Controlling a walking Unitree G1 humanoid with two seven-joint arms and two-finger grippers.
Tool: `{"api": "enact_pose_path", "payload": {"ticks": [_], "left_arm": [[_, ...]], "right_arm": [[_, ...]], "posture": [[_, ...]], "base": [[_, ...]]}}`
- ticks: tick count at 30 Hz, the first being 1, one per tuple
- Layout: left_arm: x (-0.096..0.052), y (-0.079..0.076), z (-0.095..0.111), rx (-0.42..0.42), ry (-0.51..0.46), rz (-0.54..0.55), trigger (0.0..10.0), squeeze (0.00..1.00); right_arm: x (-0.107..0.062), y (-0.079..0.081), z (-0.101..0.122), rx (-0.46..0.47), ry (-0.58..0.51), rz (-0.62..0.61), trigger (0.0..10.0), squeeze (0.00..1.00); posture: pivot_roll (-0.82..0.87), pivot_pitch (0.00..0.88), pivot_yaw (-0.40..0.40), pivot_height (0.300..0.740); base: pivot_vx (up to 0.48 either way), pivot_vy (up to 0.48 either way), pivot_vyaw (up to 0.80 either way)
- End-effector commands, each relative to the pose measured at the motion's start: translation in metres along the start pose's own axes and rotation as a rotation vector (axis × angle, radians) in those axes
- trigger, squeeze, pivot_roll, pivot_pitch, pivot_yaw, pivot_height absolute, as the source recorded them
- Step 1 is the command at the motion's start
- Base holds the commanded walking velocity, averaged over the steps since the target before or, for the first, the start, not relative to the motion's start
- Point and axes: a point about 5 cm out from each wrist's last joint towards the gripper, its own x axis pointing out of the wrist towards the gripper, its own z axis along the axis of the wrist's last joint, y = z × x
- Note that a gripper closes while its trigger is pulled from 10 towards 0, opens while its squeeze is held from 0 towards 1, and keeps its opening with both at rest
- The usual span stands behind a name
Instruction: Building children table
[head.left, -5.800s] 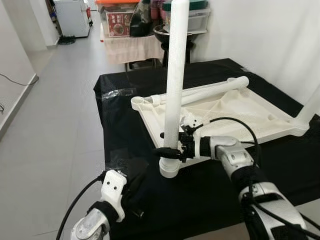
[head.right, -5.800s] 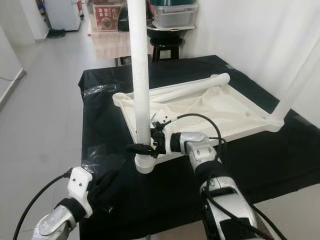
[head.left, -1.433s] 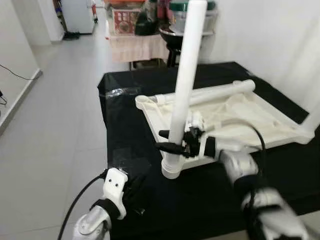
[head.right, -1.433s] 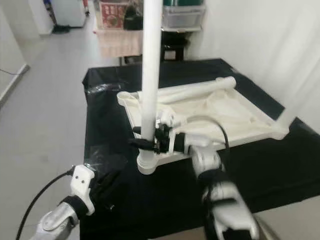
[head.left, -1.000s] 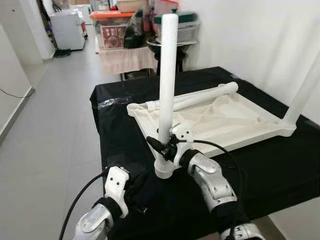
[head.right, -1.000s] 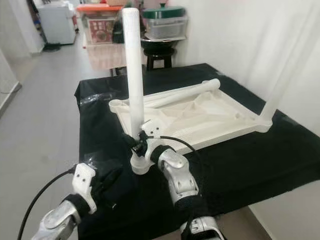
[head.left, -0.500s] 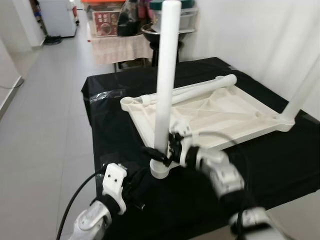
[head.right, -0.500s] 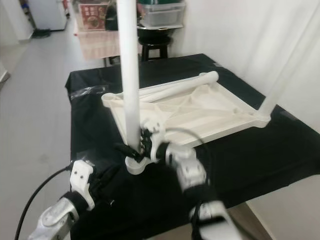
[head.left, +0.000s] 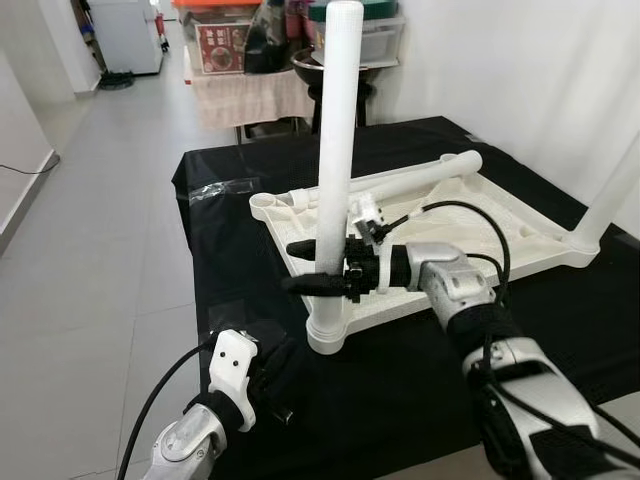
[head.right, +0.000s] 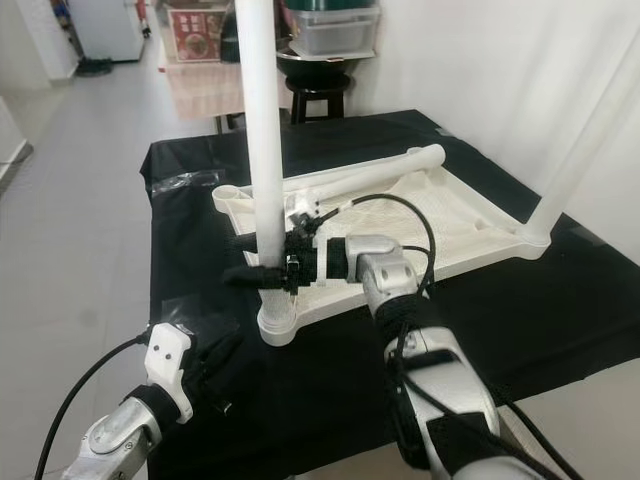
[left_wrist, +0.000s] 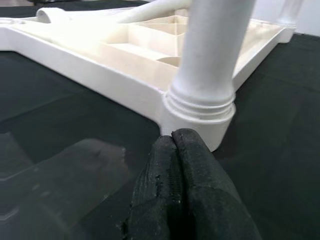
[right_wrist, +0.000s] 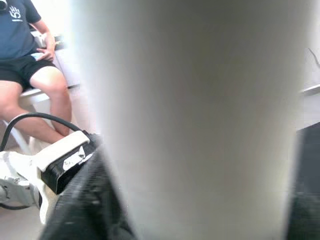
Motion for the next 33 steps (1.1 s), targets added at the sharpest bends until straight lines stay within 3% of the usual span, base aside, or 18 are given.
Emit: {"api": "enact_pose_path", "payload": {"ticks": [1, 6, 7, 10, 12, 14, 15, 16, 19, 20, 25, 26, 27, 28, 30, 31, 32, 33], "left_arm": [[-0.001, -0.001, -0.002, 0.001, 0.009, 0.002, 10.0, 0.00], [-0.002, -0.002, -0.002, 0.000, 0.007, 0.003, 10.0, 0.00], [-0.003, -0.002, -0.001, 0.000, 0.004, 0.005, 10.0, 0.00], [-0.003, -0.002, -0.001, 0.000, 0.003, 0.006, 10.0, 0.00], [-0.005, -0.001, 0.000, 0.001, 0.001, 0.008, 10.0, 0.00], [-0.005, -0.001, 0.000, 0.001, 0.001, 0.008, 10.0, 0.00], [-0.006, 0.000, 0.000, 0.001, 0.001, 0.009, 10.0, 0.00], [-0.006, 0.002, 0.001, -0.002, 0.000, 0.009, 10.0, 0.00], [-0.006, 0.005, 0.000, -0.001, 0.005, 0.004, 10.0, 0.00], [-0.005, 0.005, 0.000, 0.000, 0.006, 0.004, 10.0, 0.00], [-0.005, 0.006, 0.000, 0.009, 0.004, 0.022, 10.0, 0.00], [-0.005, 0.007, 0.000, 0.009, 0.001, 0.033, 10.0, 0.00], [-0.006, 0.007, 0.001, 0.009, -0.001, 0.040, 10.0, 0.00], [-0.006, 0.007, 0.001, 0.008, 0.000, 0.037, 10.0, 0.00], [-0.005, 0.007, 0.001, 0.008, 0.001, 0.034, 10.0, 0.00], [-0.005, 0.006, 0.001, 0.009, 0.004, 0.027, 10.0, 0.00], [-0.005, 0.006, 0.001, 0.009, 0.004, 0.027, 10.0, 0.00], [-0.005, 0.006, 0.001, 0.010, 0.006, 0.022, 10.0, 0.00]], "right_arm": [[0.004, 0.003, -0.008, 0.009, 0.022, 0.040, 0.0, 0.00], [-0.002, 0.002, -0.016, -0.015, -0.005, -0.046, 0.0, 0.00], [-0.006, 0.002, -0.030, -0.027, -0.017, -0.205, 0.0, 0.00], [-0.006, 0.002, -0.035, -0.025, -0.015, -0.269, 0.0, 0.00], [0.002, 0.012, -0.061, 0.001, -0.005, -0.483, 0.0, 0.00], [0.002, 0.012, -0.061, 0.001, -0.005, -0.483, 0.0, 0.00], [0.009, 0.016, -0.071, 0.053, -0.067, -0.677, 0.0, 0.00], [0.021, 0.032, -0.092, 0.063, -0.015, -0.764, 0.0, 0.00], [0.021, 0.028, -0.087, 0.095, -0.048, -0.869, 0.0, 0.00], [0.012, 0.012, -0.090, 0.116, -0.014, -0.943, 0.0, 0.00], [0.012, 0.011, -0.095, 0.128, 0.019, -1.007, 0.0, 0.00], [0.015, 0.012, -0.093, 0.114, 0.026, -1.005, 3.9, 0.00], [0.017, 0.014, -0.092, 0.105, 0.031, -1.012, 3.9, 0.00], [0.020, 0.017, -0.090, 0.114, 0.007, -0.977, 10.0, 0.00], [0.022, 0.019, -0.089, 0.122, -0.011, -0.951, 10.0, 0.00], [0.024, 0.021, -0.084, 0.119, -0.036, -0.910, 10.0, 1.00], [0.024, 0.021, -0.084, 0.119, -0.036, -0.910, 10.0, 1.00], [0.027, 0.023, -0.075, 0.097, -0.074, -0.823, 10.0, 1.00]], "posture": [[0.01, 0.000, -0.041, 0.740], [0.00, 0.000, -0.043, 0.740], [-0.01, 0.000, -0.042, 0.740], [-0.01, 0.000, -0.042, 0.740], [-0.02, 0.000, -0.037, 0.740], [-0.02, 0.000, -0.037, 0.740], [-0.04, 0.000, -0.027, 0.740], [-0.05, 0.000, -0.015, 0.740], [-0.06, 0.000, -0.005, 0.740], [-0.03, 0.000, -0.022, 0.740], [-0.03, 0.000, -0.015, 0.740], [-0.03, 0.000, -0.015, 0.740], [-0.03, 0.000, -0.014, 0.740], [-0.03, 0.000, -0.016, 0.740], [-0.03, 0.000, -0.016, 0.740], [-0.03, 0.000, -0.015, 0.740], [-0.03, 0.000, -0.015, 0.740], [-0.02, 0.000, -0.013, 0.740]], "base": [[0.000, 0.000, 0.00], [0.000, 0.000, 0.00], [0.000, 0.000, 0.00], [0.000, 0.000, 0.00], [0.000, 0.000, 0.00], [0.000, 0.000, 0.00], [0.000, 0.000, 0.00], [0.000, 0.000, 0.00], [0.000, 0.000, 0.00], [0.000, 0.000, 0.00], [0.000, 0.000, 0.00], [0.000, 0.000, 0.00], [0.000, 0.000, 0.00], [0.000, 0.000, 0.00], [0.000, 0.000, 0.00], [0.000, 0.000, 0.00], [0.000, 0.000, 0.00], [0.000, 0.000, 0.00]]}}
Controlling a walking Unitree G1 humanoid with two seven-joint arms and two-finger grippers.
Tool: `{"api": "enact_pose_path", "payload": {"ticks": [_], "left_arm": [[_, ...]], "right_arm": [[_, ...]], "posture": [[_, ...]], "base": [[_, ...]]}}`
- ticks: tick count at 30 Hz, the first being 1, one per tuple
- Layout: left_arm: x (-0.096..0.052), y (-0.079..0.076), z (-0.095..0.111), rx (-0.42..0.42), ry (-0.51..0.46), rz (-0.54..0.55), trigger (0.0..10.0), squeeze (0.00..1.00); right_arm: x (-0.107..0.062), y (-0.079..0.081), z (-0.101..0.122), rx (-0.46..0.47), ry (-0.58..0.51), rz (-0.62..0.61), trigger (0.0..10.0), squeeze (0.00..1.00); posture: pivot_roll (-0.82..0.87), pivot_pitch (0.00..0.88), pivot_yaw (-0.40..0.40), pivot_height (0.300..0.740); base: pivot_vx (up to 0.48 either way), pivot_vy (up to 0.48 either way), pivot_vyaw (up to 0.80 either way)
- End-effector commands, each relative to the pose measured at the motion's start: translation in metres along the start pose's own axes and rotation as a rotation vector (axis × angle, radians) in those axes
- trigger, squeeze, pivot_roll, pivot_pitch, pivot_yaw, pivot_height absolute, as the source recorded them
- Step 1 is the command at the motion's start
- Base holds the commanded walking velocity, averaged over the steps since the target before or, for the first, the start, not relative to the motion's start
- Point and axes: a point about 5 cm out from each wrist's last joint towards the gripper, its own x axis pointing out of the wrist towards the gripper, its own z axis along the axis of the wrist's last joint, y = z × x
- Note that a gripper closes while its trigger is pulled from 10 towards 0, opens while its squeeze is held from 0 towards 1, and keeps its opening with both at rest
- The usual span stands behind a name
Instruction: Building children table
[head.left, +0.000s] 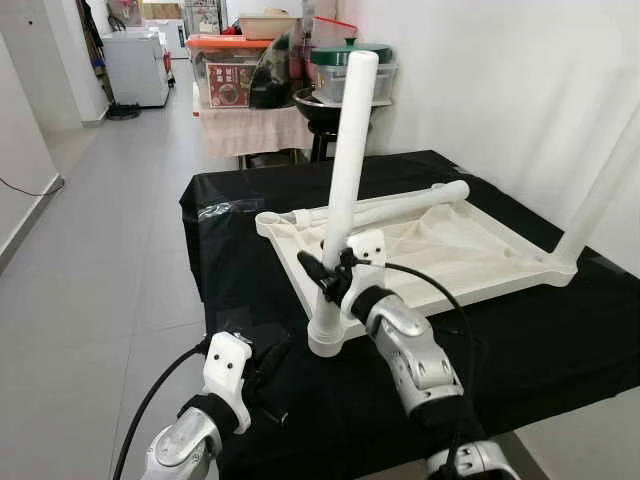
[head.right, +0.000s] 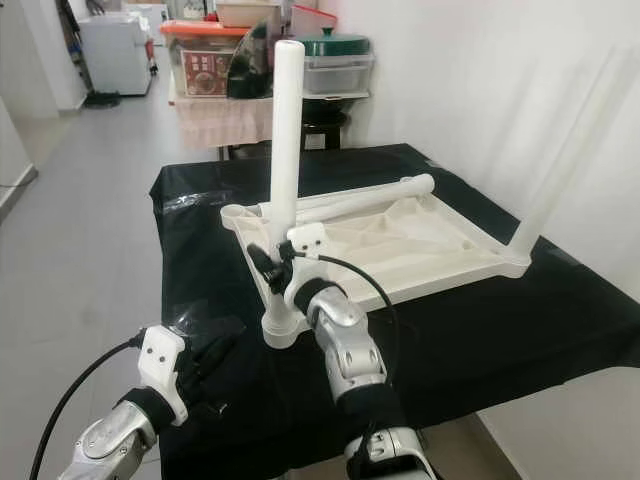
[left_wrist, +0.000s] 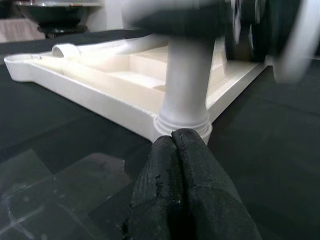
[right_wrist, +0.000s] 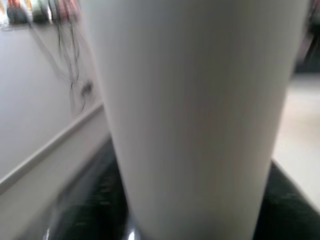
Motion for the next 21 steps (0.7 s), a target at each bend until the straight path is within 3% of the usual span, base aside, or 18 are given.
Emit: {"api": "enact_pose_path", "payload": {"ticks": [1, 3, 4, 5, 6, 7, 12, 21], "left_arm": [[0.000, 0.001, -0.002, 0.000, 0.016, -0.007, 10.0, 0.00], [0.000, 0.001, -0.002, 0.000, 0.016, -0.007, 10.0, 0.00], [0.000, 0.001, -0.003, 0.001, 0.017, -0.009, 10.0, 0.00], [0.000, 0.001, -0.002, 0.003, 0.018, -0.010, 10.0, 0.00], [0.000, 0.001, -0.002, 0.003, 0.018, -0.010, 10.0, 0.00], [0.001, 0.000, -0.003, 0.005, 0.018, -0.011, 10.0, 0.00], [0.002, -0.002, -0.003, 0.018, 0.015, -0.016, 10.0, 0.00], [-0.004, -0.007, -0.001, 0.063, 0.014, -0.027, 10.0, 0.00]], "right_arm": [[0.000, 0.004, 0.013, 0.002, -0.043, 0.162, 10.0, 1.00], [0.000, 0.004, 0.013, 0.002, -0.043, 0.162, 10.0, 1.00], [0.001, 0.004, 0.020, -0.011, -0.063, 0.240, 10.0, 1.00], [0.001, 0.000, 0.027, -0.034, -0.073, 0.323, 10.0, 0.88], [0.001, 0.000, 0.027, -0.034, -0.073, 0.323, 10.0, 0.88], [0.001, -0.006, 0.033, -0.074, -0.065, 0.404, 10.0, 0.00], [-0.006, -0.030, 0.042, -0.168, 0.097, 0.669, 10.0, 0.00], [0.003, -0.039, 0.055, -0.131, 0.162, 0.665, 10.0, 0.00]], "posture": [[-0.02, 0.000, -0.012, 0.740], [-0.02, 0.000, -0.012, 0.740], [-0.02, 0.000, -0.012, 0.740], [-0.02, 0.000, -0.010, 0.740], [-0.02, 0.000, -0.010, 0.740], [0.00, 0.000, -0.018, 0.740], [0.02, 0.000, -0.031, 0.740], [0.05, 0.000, -0.046, 0.740]], "base": [[0.000, 0.000, 0.00], [0.000, 0.000, 0.00], [0.000, 0.000, 0.00], [0.000, 0.000, 0.00], [0.000, 0.000, 0.00], [0.000, 0.000, 0.00], [0.000, 0.000, 0.00], [0.000, 0.000, 0.00]]}}
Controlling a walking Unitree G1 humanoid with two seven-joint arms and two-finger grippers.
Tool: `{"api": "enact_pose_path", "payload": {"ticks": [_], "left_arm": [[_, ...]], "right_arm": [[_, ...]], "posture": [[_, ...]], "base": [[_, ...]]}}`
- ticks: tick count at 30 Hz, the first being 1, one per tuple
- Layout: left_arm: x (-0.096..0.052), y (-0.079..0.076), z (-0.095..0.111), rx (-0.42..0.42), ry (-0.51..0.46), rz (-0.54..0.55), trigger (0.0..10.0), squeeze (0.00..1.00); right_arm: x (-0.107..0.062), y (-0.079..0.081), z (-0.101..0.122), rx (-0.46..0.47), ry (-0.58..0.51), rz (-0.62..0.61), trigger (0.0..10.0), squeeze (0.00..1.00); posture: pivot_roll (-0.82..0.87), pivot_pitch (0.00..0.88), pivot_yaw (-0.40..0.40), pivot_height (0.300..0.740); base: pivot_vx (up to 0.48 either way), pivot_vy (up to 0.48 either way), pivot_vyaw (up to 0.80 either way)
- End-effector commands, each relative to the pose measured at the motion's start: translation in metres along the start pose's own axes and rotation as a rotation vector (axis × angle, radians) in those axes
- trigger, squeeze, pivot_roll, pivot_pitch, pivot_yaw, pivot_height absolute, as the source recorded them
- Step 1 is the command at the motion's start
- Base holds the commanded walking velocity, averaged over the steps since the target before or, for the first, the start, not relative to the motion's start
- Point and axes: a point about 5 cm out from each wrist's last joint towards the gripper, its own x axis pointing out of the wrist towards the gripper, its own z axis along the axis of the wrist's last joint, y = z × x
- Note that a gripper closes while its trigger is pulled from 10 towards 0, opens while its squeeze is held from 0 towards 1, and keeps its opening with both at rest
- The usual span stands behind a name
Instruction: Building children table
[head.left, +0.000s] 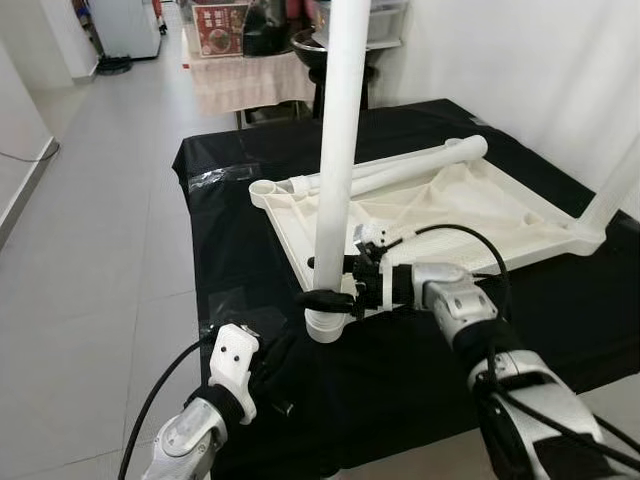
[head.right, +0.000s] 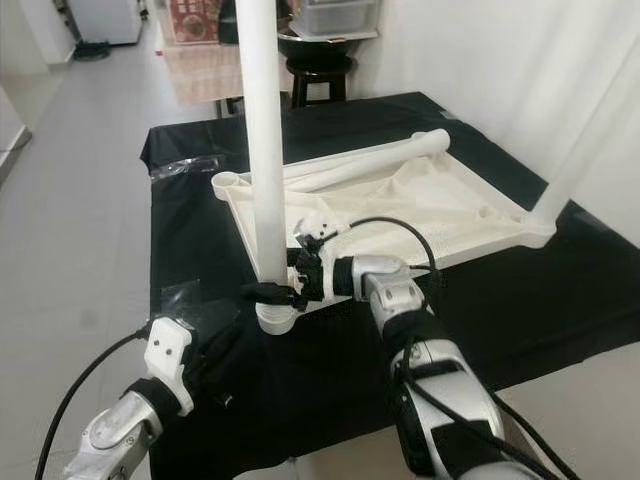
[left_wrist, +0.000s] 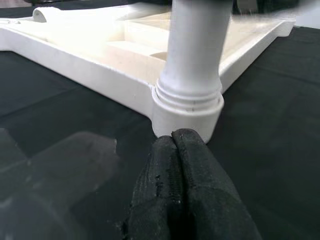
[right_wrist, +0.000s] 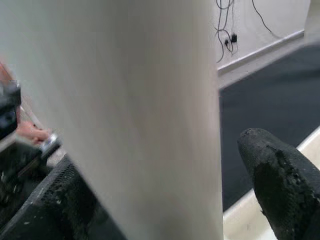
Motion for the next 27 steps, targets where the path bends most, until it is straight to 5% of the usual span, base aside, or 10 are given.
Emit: {"api": "enact_pose_path", "payload": {"ticks": [1, 2, 16, 18, 21, 23, 24, 25, 27], "left_arm": [[-0.004, -0.002, 0.002, 0.044, -0.001, -0.005, 10.0, 0.00], [-0.006, -0.003, 0.003, 0.058, -0.001, -0.005, 10.0, 0.00], [-0.021, -0.005, 0.010, 0.126, -0.002, 0.021, 10.0, 0.00], [-0.030, -0.008, 0.009, 0.124, 0.010, 0.036, 10.0, 0.00], [-0.034, -0.010, 0.009, 0.118, 0.017, 0.039, 10.0, 0.00], [-0.044, -0.012, 0.008, 0.102, 0.041, 0.035, 10.0, 0.00], [-0.044, -0.012, 0.008, 0.102, 0.041, 0.035, 10.0, 0.00], [-0.046, -0.012, 0.008, 0.101, 0.048, 0.033, 10.0, 0.00], [-0.046, -0.012, 0.008, 0.101, 0.048, 0.033, 10.0, 0.00]], "right_arm": [[0.001, -0.001, -0.002, 0.025, 0.026, 0.005, 8.0, 0.00], [0.001, -0.002, -0.003, 0.030, 0.040, 0.010, 0.2, 0.00], [-0.030, -0.007, -0.029, 0.042, 0.061, -0.070, 0.0, 0.00], [-0.049, -0.010, -0.051, 0.031, 0.090, -0.291, 0.0, 0.00], [-0.054, -0.010, -0.061, 0.032, 0.108, -0.385, 0.0, 0.00], [-0.030, 0.035, -0.097, 0.164, 0.088, -0.750, 0.0, 0.00], [-0.030, 0.035, -0.097, 0.164, 0.088, -0.750, 0.0, 0.00], [-0.025, 0.055, -0.101, 0.200, 0.085, -0.836, 0.0, 0.00], [-0.025, 0.055, -0.101, 0.200, 0.085, -0.836, 0.0, 0.00]], "posture": [[0.05, 0.000, -0.048, 0.740], [0.06, 0.000, -0.049, 0.740], [0.04, 0.000, -0.036, 0.740], [0.02, 0.000, -0.031, 0.740], [0.02, 0.000, -0.030, 0.740], [-0.01, 0.000, 0.012, 0.740], [-0.01, 0.000, 0.012, 0.740], [-0.02, 0.000, 0.015, 0.740], [-0.02, 0.000, 0.015, 0.740]], "base": [[0.000, 0.000, 0.00], [0.000, 0.000, 0.00], [0.000, 0.000, 0.00], [0.000, 0.000, 0.00], [0.000, 0.000, 0.00], [0.000, 0.000, 0.00], [0.000, 0.000, 0.00], [0.000, 0.000, 0.00], [0.000, 0.000, 0.00]]}}
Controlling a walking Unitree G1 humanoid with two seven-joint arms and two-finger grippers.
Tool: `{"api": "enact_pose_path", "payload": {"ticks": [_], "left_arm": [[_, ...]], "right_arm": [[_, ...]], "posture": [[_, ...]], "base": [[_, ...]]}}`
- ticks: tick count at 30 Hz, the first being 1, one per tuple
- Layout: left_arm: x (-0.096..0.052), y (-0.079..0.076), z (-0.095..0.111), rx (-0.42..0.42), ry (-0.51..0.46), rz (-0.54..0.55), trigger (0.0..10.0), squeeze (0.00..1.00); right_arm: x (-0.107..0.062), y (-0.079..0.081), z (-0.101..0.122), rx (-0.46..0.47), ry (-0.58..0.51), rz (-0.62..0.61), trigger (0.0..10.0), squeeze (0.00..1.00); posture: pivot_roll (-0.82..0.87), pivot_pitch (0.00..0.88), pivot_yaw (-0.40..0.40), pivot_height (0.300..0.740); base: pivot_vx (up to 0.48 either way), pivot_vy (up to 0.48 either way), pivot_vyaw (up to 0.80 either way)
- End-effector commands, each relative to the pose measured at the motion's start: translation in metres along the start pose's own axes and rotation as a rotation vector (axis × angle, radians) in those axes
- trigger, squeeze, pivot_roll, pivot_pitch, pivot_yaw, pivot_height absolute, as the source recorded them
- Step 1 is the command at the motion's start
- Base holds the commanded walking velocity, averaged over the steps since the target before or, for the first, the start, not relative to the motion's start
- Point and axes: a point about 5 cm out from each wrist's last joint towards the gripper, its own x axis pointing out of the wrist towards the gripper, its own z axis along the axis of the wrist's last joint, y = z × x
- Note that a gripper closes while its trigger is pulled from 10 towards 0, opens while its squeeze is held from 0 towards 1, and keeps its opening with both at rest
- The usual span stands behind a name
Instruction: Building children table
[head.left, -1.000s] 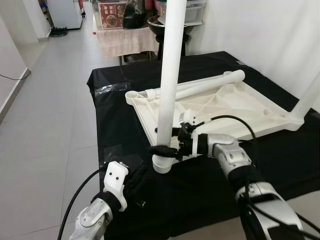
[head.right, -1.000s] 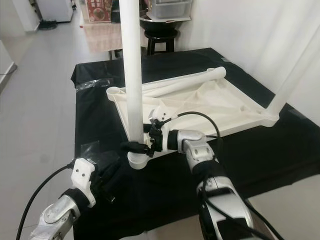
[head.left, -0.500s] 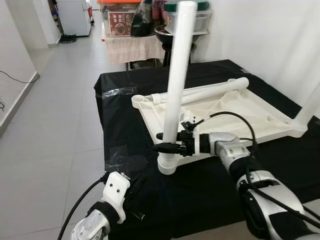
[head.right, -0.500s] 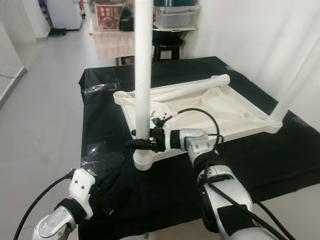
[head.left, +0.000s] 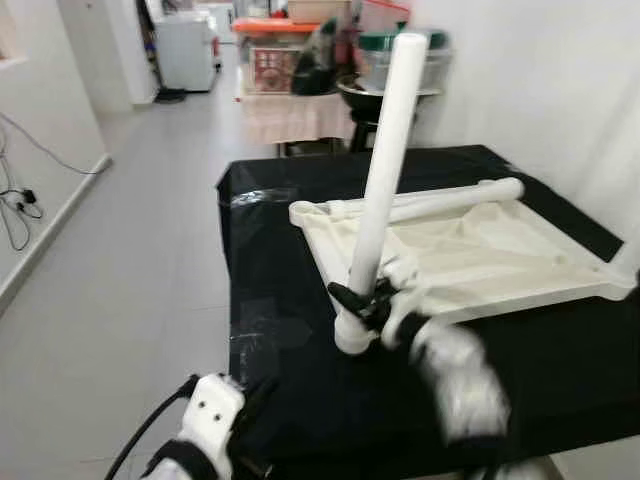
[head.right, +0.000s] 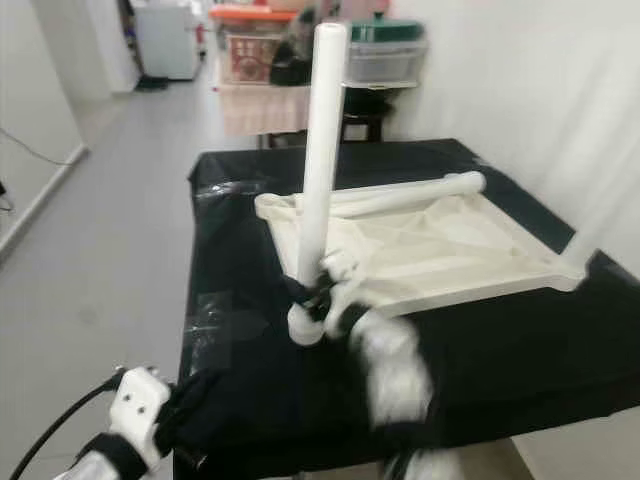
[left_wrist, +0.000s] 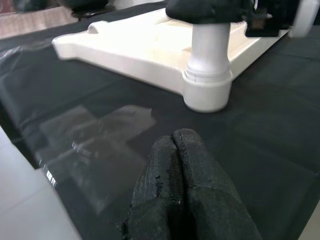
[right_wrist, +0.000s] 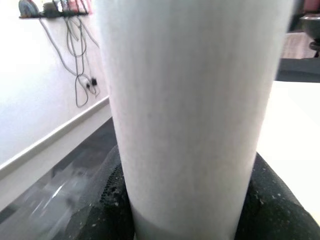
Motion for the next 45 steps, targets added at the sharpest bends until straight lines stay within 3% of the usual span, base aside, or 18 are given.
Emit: {"api": "enact_pose_path", "payload": {"ticks": [1, 5, 6, 7, 8, 9, 11, 14, 17, 18, 19, 20, 23, 25, 32, 33, 34, 45], "left_arm": [[-0.001, 0.002, 0.003, 0.012, 0.003, -0.010, 10.0, 0.00], [0.000, 0.002, 0.001, 0.000, 0.006, -0.018, 10.0, 0.00], [0.001, 0.002, 0.000, -0.009, 0.006, -0.020, 10.0, 0.00], [0.001, 0.002, -0.001, -0.018, 0.007, -0.015, 10.0, 0.00], [0.001, 0.002, -0.001, -0.018, 0.007, -0.015, 10.0, 0.00], [0.002, 0.004, -0.004, -0.030, 0.008, -0.005, 10.0, 0.00], [0.002, 0.004, -0.004, -0.030, 0.008, -0.005, 10.0, 0.00], [0.004, 0.004, -0.006, -0.039, 0.013, -0.010, 10.0, 0.00], [0.004, 0.004, -0.006, -0.039, 0.013, -0.010, 10.0, 0.00], [0.005, 0.004, -0.007, -0.042, 0.013, -0.015, 10.0, 0.00], [0.005, 0.004, -0.007, -0.042, 0.013, -0.015, 10.0, 0.00], [0.007, 0.004, -0.007, -0.044, 0.011, -0.020, 10.0, 0.00], [0.009, 0.003, -0.007, -0.043, 0.010, -0.026, 10.0, 0.00], [0.015, 0.001, -0.007, -0.049, 0.000, -0.041, 10.0, 0.00], [0.018, 0.000, -0.006, -0.052, -0.009, -0.041, 10.0, 0.00], [0.019, 0.000, -0.006, -0.054, -0.012, -0.041, 10.0, 0.00], [0.020, 0.000, -0.006, -0.057, -0.015, -0.040, 10.0, 0.00], [0.023, 0.000, -0.005, -0.074, -0.028, -0.042, 10.0, 0.00]], "right_arm": [[-0.011, 0.000, -0.032, 0.039, 0.178, -0.068, 0.0, 0.00], [0.008, -0.012, -0.017, 0.000, 0.141, -0.055, 0.0, 0.00], [0.015, -0.016, -0.011, -0.002, 0.131, -0.064, 2.8, 0.00], [0.022, -0.015, -0.005, 0.012, 0.114, -0.050, 10.0, 0.00], [0.022, -0.015, -0.005, 0.012, 0.114, -0.050, 10.0, 0.00], [0.033, -0.010, 0.009, 0.028, 0.068, 0.088, 10.0, 1.00], [0.033, -0.010, 0.009, 0.028, 0.068, 0.088, 10.0, 1.00], [0.035, -0.005, 0.042, -0.017, -0.039, 0.318, 10.0, 1.00], [0.035, -0.005, 0.042, -0.017, -0.039, 0.318, 10.0, 1.00], [0.034, -0.006, 0.053, -0.058, -0.072, 0.405, 10.0, 0.00], [0.034, -0.006, 0.053, -0.058, -0.072, 0.405, 10.0, 0.00], [0.035, -0.008, 0.062, -0.096, -0.090, 0.501, 10.0, 0.00], [0.036, -0.010, 0.069, -0.123, -0.081, 0.595, 10.0, 0.00], [0.046, -0.018, 0.079, -0.173, -0.002, 0.755, 10.0, 0.00], [0.051, -0.019, 0.088, -0.139, 0.018, 0.837, 10.0, 0.00], [0.052, -0.018, 0.089, -0.126, 0.023, 0.863, 3.1, 0.00], [0.052, -0.019, 0.090, -0.120, 0.036, 0.873, 0.0, 0.00], [0.047, -0.033, 0.075, -0.062, 0.038, 0.860, 0.0, 0.00]], "posture": [[-0.03, 0.000, 0.030, 0.740], [-0.02, 0.000, 0.011, 0.740], [-0.02, 0.000, 0.011, 0.740], [-0.01, 0.000, 0.012, 0.740], [-0.01, 0.000, 0.012, 0.740], [0.00, 0.000, 0.009, 0.740], [0.00, 0.000, 0.009, 0.740], [0.00, 0.000, 0.005, 0.740], [0.00, 0.000, 0.005, 0.740], [0.00, 0.000, 0.004, 0.740], [0.00, 0.000, 0.004, 0.740], [0.01, 0.000, -0.004, 0.740], [0.02, 0.000, -0.014, 0.740], [0.04, 0.000, -0.044, 0.740], [0.06, 0.000, -0.065, 0.740], [0.06, 0.000, -0.070, 0.740], [0.06, 0.000, -0.074, 0.740], [0.05, 0.000, -0.073, 0.740]], "base": [[0.000, 0.000, 0.00], [0.000, 0.000, 0.00], [0.000, 0.000, 0.00], [0.000, 0.000, 0.00], [0.000, 0.000, 0.00], [0.000, 0.000, 0.00], [0.000, 0.000, 0.00], [0.000, 0.000, 0.00], [0.000, 0.000, 0.00], [0.000, 0.000, 0.00], [0.000, 0.000, 0.00], [0.000, 0.000, 0.00], [0.000, 0.000, 0.00], [0.000, 0.000, 0.00], [0.000, 0.000, 0.00], [0.000, 0.000, 0.00], [0.000, 0.000, 0.00], [0.000, 0.000, 0.00]]}}
